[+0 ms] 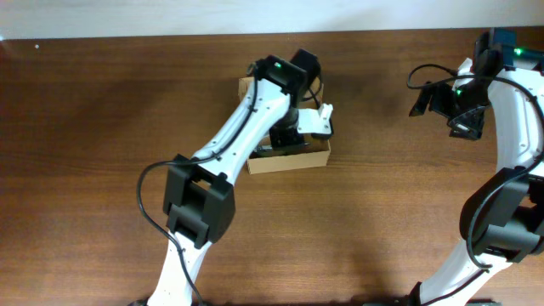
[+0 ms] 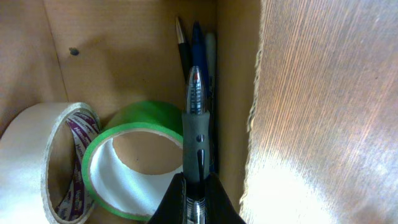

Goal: Pack container
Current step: 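Lift the dark grey pen and carry it over the box, then lower the dark grey pen into the box beside the others, release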

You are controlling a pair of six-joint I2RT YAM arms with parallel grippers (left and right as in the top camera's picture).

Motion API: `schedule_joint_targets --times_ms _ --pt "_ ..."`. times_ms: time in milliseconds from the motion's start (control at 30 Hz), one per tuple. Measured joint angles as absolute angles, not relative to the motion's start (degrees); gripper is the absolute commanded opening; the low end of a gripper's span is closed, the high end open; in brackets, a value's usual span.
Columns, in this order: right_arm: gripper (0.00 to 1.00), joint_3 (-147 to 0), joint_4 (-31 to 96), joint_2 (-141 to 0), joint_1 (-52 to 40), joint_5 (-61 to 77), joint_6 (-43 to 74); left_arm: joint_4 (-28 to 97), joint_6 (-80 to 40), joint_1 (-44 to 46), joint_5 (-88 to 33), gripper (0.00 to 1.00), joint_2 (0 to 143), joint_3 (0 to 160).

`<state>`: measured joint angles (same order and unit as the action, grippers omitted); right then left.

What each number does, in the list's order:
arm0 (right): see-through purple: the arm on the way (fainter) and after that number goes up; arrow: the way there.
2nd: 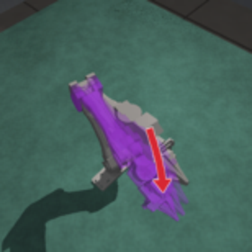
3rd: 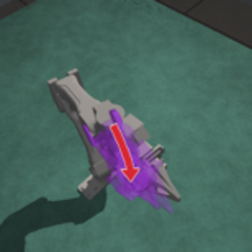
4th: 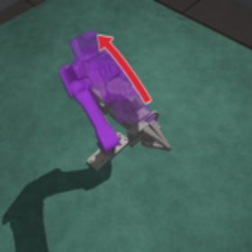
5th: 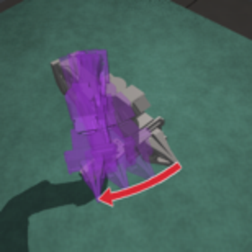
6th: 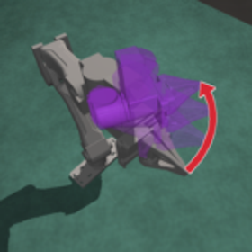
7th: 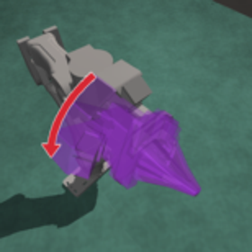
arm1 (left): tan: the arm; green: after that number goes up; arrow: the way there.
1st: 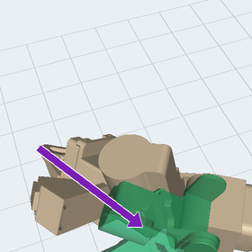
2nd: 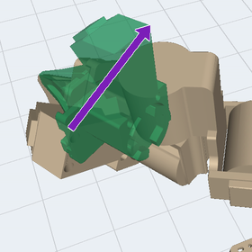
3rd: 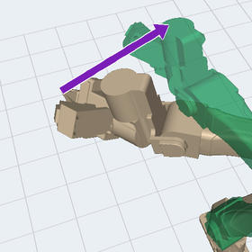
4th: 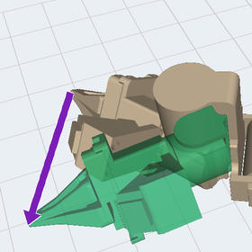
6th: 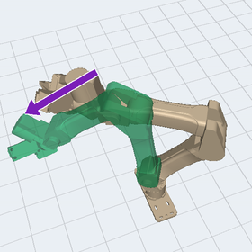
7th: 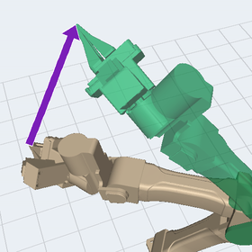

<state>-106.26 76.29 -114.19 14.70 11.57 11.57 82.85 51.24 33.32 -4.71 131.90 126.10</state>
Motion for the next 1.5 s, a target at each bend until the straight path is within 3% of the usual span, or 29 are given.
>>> schedule_joint_targets --times_ms 567,1500 --pt "0.99 -106.26 76.29 -114.19 14.7 11.57 11.6 79.79 49.69 36.21 -1.1 0.02 131.87 126.1" --pt "0.99 -106.26 76.29 -114.19 14.7 11.57 11.57 78.0 48.99 32.64 -8.6 0.02 132.68 126.1"
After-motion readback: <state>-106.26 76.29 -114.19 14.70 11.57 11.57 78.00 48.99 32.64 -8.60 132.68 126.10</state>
